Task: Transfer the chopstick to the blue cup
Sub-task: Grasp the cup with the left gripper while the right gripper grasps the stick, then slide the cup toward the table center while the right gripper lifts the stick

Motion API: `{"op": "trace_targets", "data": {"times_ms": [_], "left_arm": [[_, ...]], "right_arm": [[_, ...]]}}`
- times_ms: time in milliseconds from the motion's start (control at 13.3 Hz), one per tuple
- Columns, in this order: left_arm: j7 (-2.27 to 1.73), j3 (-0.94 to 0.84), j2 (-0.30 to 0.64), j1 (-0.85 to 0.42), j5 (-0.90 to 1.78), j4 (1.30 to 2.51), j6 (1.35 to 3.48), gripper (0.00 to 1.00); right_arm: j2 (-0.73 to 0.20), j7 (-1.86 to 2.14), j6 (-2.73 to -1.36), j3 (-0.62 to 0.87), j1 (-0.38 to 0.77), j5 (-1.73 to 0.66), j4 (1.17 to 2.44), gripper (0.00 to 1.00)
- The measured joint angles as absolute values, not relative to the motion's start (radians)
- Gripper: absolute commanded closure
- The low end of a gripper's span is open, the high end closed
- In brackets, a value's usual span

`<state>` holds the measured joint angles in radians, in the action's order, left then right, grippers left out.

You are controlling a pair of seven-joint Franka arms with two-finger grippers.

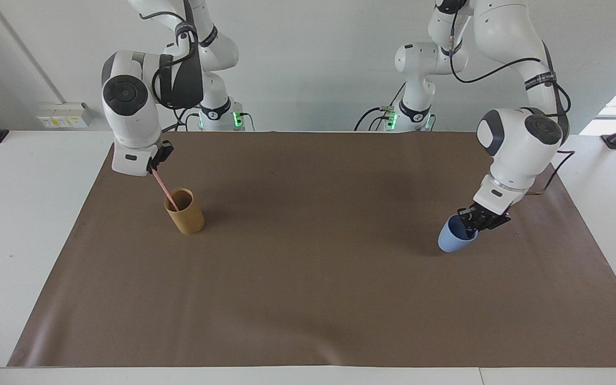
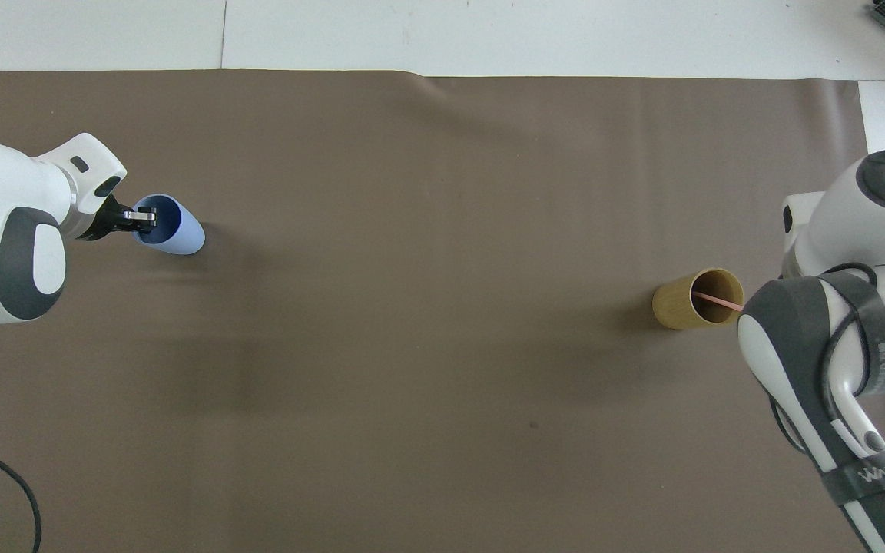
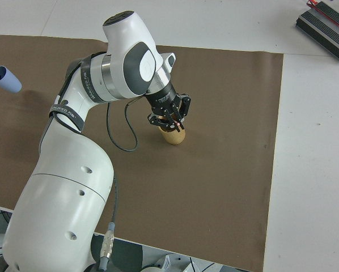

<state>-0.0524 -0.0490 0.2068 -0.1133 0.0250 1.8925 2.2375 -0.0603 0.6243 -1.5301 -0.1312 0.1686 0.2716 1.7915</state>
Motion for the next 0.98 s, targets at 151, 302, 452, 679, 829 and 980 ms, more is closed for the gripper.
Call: {"op": "trace_targets", "data": {"times_ms": [151, 302, 452, 679, 829, 980], "left_arm": [[-0.116, -0.052, 0.207, -0.195, 0.025, 1.894, 2.239, 1.00], [-0.209, -0.054, 0.208, -0.280, 0.025, 1.902, 2.249, 1.00], [-0.306, -0.056, 0.208, -0.371, 0.025, 1.910, 2.267, 1.00], [-0.436, -0.056, 0.210, -0.491, 0.025, 1.916, 2.282, 1.00], [-0.509, -0.056, 0.218, -0.559, 0.025, 1.923, 2.299, 1.00], [-0.532, -0.055, 0.226, -0.596, 0.025, 1.929, 2.306, 1.00]], "right_arm": [[-0.057, 0.626, -1.430, -0.131, 0.169, 0.272, 1.717, 1.00], [-0.049, 0.630, -1.316, -0.130, 0.170, 0.272, 1.625, 1.00], [-0.037, 0.631, -1.201, -0.129, 0.174, 0.272, 1.543, 1.00], [-0.015, 0.631, -1.108, -0.123, 0.177, 0.272, 1.497, 1.00], [-0.004, 0.631, -1.092, -0.099, 0.178, 0.272, 1.487, 1.00], [0.002, 0.622, -1.104, -0.070, 0.178, 0.268, 1.483, 1.00]]}}
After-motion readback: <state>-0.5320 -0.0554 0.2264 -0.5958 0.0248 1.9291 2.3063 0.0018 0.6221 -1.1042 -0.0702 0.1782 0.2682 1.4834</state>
